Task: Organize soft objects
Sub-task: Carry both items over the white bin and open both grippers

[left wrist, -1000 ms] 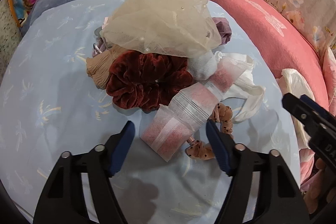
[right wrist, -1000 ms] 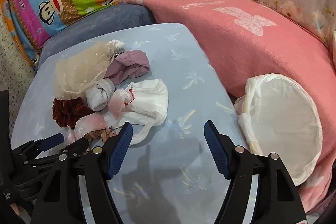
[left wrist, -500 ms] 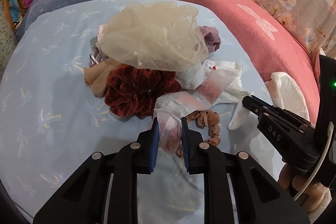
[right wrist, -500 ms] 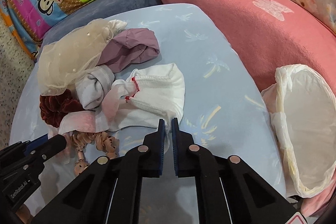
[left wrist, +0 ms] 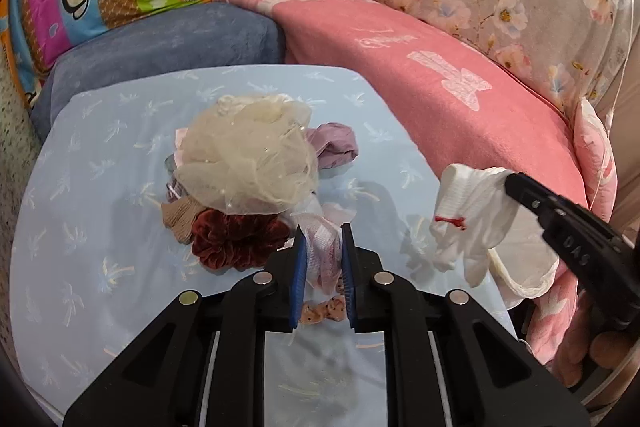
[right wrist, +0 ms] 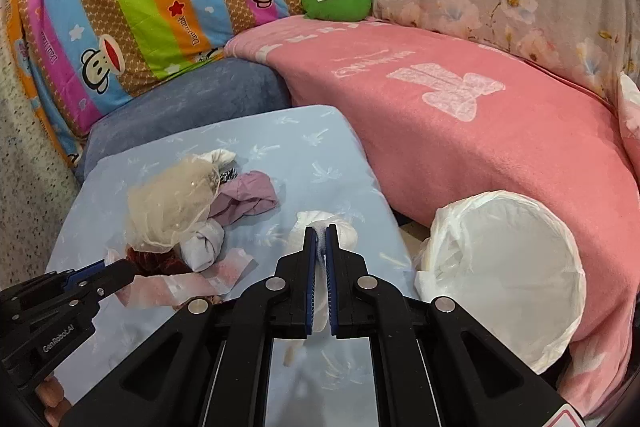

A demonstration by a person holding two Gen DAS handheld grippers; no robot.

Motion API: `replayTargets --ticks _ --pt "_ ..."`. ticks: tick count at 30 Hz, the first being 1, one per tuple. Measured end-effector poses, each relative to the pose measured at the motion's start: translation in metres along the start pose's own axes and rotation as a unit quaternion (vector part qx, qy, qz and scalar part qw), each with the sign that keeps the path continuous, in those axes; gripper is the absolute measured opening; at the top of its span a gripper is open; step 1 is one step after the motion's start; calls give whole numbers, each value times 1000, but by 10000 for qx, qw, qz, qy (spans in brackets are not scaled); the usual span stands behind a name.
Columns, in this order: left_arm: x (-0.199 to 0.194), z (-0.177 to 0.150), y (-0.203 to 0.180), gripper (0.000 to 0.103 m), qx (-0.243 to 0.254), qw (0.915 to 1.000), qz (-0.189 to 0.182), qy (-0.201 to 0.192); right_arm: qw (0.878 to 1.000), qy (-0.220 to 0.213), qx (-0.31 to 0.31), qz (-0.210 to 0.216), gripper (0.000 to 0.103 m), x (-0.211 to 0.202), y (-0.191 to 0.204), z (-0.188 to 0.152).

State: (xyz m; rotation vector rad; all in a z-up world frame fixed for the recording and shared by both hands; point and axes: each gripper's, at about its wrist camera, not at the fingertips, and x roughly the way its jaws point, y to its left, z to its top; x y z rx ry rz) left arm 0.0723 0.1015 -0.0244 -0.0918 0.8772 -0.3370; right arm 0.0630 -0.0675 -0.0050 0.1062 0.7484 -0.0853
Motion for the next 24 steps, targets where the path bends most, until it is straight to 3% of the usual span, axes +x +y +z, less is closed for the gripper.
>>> replayTargets --ticks 2,3,4,6,14,16,20,24 --pt "-1 -2 -1 20 61 10000 9 -22 10000 -39 40 -4 4 -9 -6 0" --pt "1 -5 0 29 109 9999 73 -11 10000 -53 50 -1 4 -13 -8 -2" --pt "5 -8 2 51 149 9998 138 6 10000 -59 56 9 4 -16 -9 -4" --pt "10 -14 6 74 158 9994 292 -26 10000 -44 62 34 4 -18 -12 -9" --pt "57 -31 29 75 69 9982 468 375 9998 108 83 144 4 -11 -5 -25" --pt "63 -32 31 72 47 9977 496 449 9998 130 77 155 4 -8 -3 -25" --pt "70 -31 34 52 -97 9977 386 551 9997 180 48 173 4 -3 2 -26" --pt "71 -32 29 14 11 9974 333 631 9996 180 24 197 4 -1 5 -24"
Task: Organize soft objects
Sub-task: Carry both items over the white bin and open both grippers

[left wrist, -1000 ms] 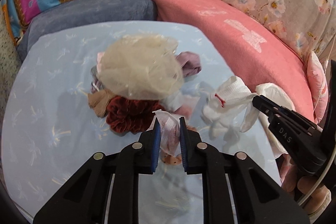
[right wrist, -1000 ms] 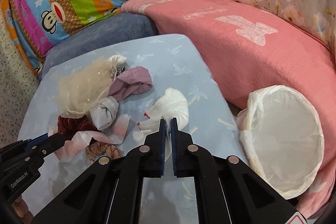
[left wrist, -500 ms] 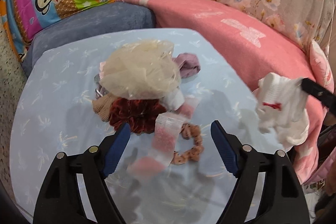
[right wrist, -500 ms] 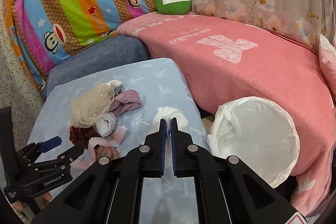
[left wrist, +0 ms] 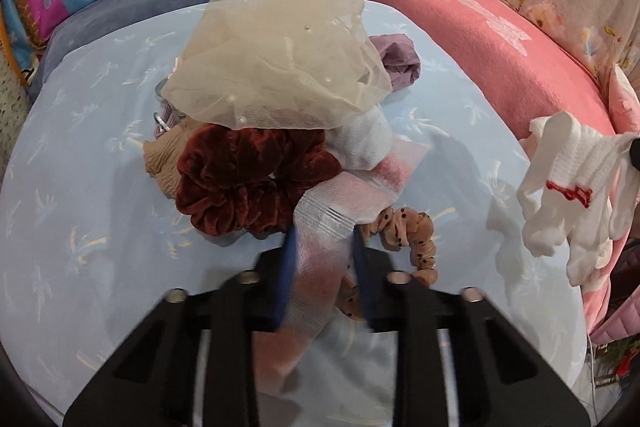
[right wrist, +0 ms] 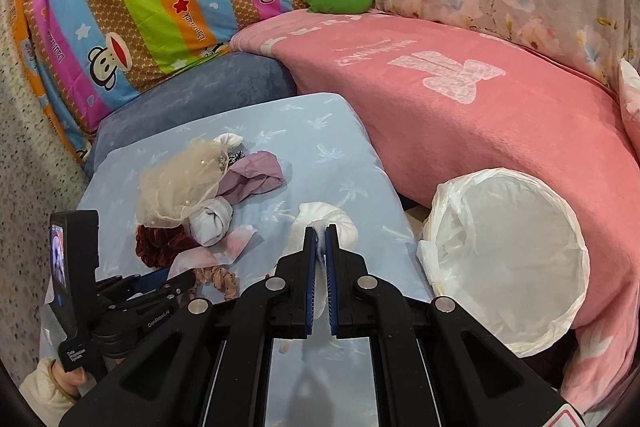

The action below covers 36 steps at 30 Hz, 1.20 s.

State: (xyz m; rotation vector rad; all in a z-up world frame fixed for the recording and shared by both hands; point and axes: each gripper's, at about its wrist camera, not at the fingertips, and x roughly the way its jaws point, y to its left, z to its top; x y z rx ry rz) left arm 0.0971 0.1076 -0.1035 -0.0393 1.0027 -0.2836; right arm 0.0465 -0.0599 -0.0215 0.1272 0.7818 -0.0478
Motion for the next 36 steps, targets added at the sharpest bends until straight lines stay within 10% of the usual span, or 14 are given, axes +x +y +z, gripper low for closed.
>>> replayTargets --ticks 20,36 --pt "-93 40 -93 9 666 9893 -734 -1071 9964 -740 388 -160 4 -61 -48 20" --pt "-79 68 -208 10 1689 9673 -1503 -1148 9840 -1029 1154 -887 5 -79 -156 22"
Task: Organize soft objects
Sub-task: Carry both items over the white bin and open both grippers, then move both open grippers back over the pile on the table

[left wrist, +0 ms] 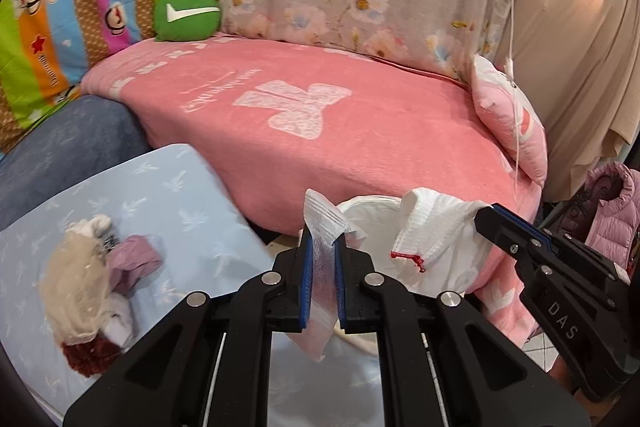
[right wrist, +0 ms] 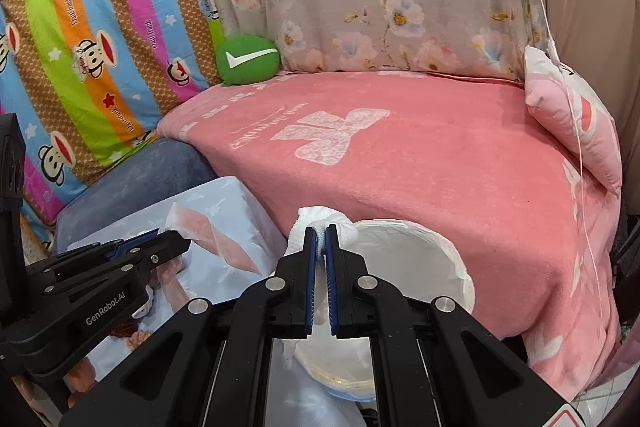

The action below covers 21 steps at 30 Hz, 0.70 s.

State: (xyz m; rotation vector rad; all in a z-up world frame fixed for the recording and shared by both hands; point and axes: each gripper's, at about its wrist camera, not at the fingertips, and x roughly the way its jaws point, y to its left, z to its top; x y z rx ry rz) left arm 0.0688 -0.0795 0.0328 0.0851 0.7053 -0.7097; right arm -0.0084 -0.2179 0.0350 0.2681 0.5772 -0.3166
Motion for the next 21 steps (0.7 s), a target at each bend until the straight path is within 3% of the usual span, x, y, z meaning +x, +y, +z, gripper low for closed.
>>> replayTargets --ticks 9,11,13,15,21 --pt "31 9 -31 12 264 9987 -377 204 9993 77 324 -186 9 17 -38 2" --pt "36 11 -34 20 266 9988 -348 240 9989 46 405 -238 11 19 -43 2" --pt "39 14 -36 56 248 9991 -264 200 9985 39 471 -290 23 20 -48 3" --pt "35 14 -36 68 223 9997 -97 26 9981 7 513 -329 32 19 -50 3" --pt "32 13 -29 68 179 9998 72 26 9984 46 461 -319 39 15 -47 -1"
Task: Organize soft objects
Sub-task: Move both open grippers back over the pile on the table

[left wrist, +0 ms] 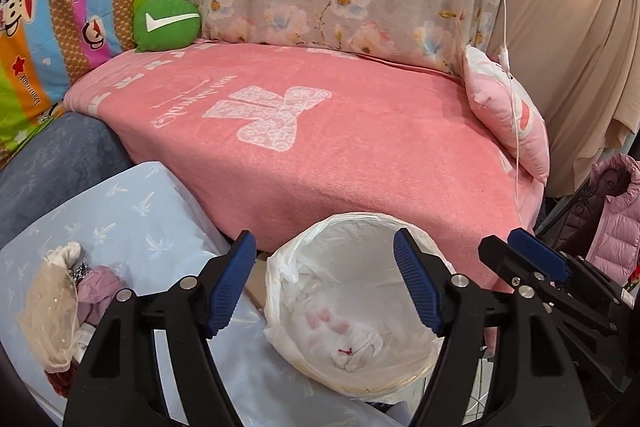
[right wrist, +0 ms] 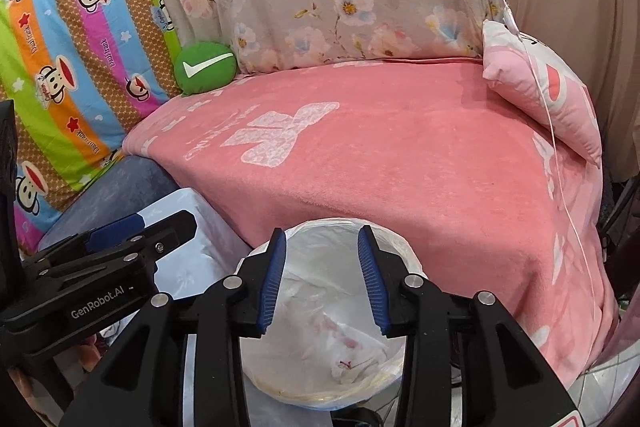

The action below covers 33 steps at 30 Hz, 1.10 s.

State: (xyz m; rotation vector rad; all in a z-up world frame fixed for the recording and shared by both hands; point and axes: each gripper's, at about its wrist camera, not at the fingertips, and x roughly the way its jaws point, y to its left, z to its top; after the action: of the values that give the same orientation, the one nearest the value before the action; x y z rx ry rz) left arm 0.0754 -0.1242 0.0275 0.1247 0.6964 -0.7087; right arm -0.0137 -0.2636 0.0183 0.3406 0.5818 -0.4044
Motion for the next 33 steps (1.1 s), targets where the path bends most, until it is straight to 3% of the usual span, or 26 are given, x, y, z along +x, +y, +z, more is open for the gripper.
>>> replayTargets --ticks 33 --pt "-68 -52 87 70 -860 9929 809 -105 9934 299 -934 592 51 -35 109 -41"
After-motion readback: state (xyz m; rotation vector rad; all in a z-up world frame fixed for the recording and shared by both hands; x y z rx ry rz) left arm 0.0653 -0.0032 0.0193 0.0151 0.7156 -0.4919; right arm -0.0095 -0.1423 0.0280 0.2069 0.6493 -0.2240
